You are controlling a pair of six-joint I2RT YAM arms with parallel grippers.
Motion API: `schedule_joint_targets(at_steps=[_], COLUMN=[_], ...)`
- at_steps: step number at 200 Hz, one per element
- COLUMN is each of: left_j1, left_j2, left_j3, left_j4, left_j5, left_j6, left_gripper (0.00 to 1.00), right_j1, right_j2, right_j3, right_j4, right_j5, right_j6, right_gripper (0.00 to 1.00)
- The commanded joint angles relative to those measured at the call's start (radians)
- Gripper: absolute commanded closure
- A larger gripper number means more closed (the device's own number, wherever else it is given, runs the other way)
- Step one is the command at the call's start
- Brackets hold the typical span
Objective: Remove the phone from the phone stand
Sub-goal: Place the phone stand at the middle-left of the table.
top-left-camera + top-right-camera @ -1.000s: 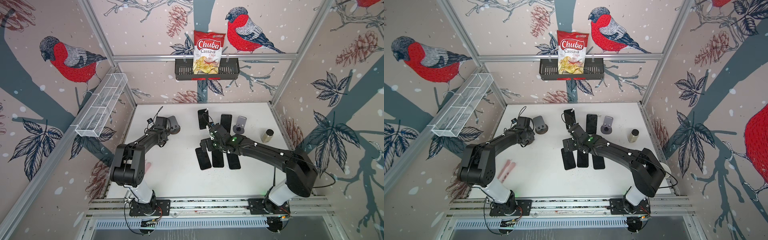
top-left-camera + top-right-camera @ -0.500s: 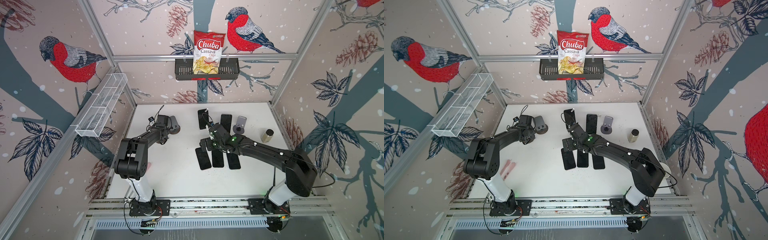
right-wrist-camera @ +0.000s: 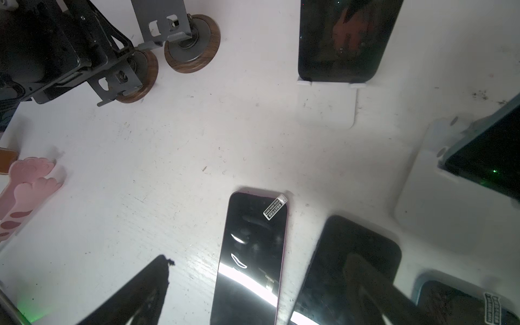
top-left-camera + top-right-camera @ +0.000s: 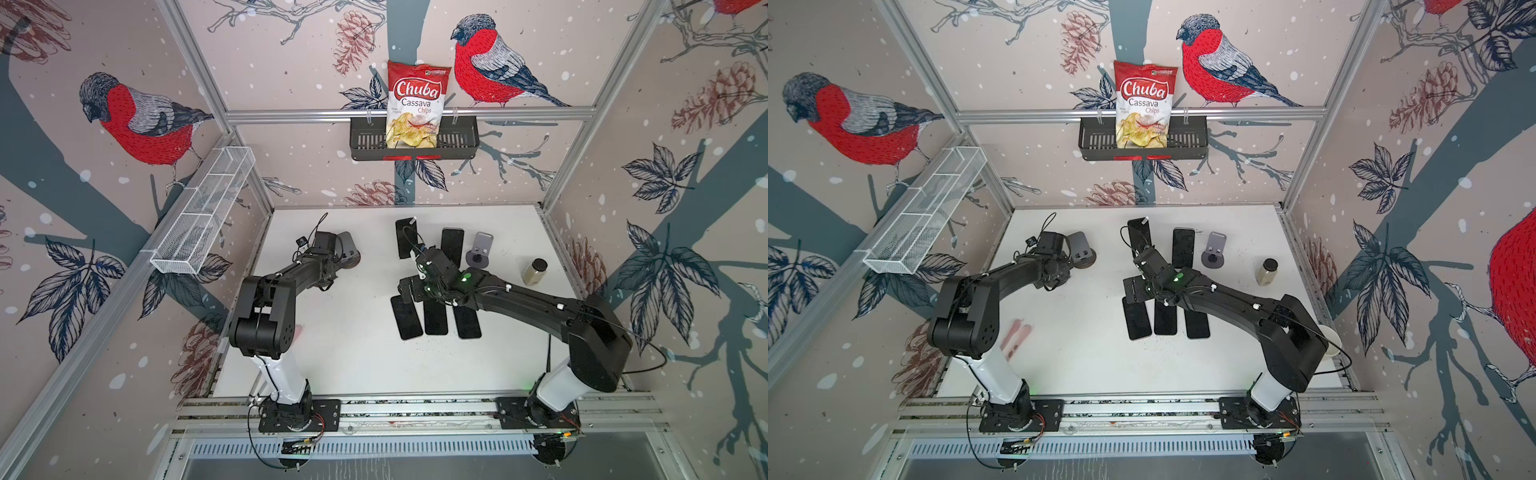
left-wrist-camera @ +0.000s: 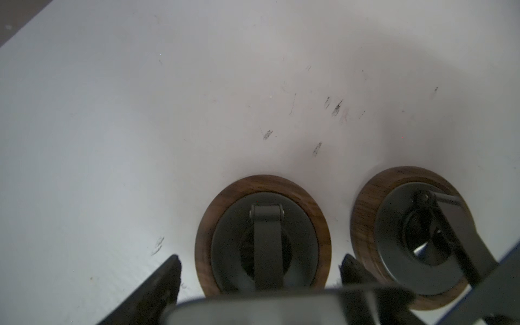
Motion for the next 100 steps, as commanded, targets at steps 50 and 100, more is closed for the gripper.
schedule_joint_targets(at_steps=[50, 100], left_j1=[0.001, 0.001], left_j2=[-0.068, -0.166], left_j3=[0.002, -0.014], left_j4=[-0.041, -0.051], left_j5=[-0.027, 0.021], left_j6=[0.011, 0.018], left_gripper=[0.04, 0.03], right_j1=[0.002, -0.007], right_j2=[0.007, 0.032], right_j3=[0.008, 0.057], right_j4=[0.039, 0.031], right_j5=[0.017, 0.062], right_j6=[-0.004, -0.004], right_gripper=[0.01, 0.01])
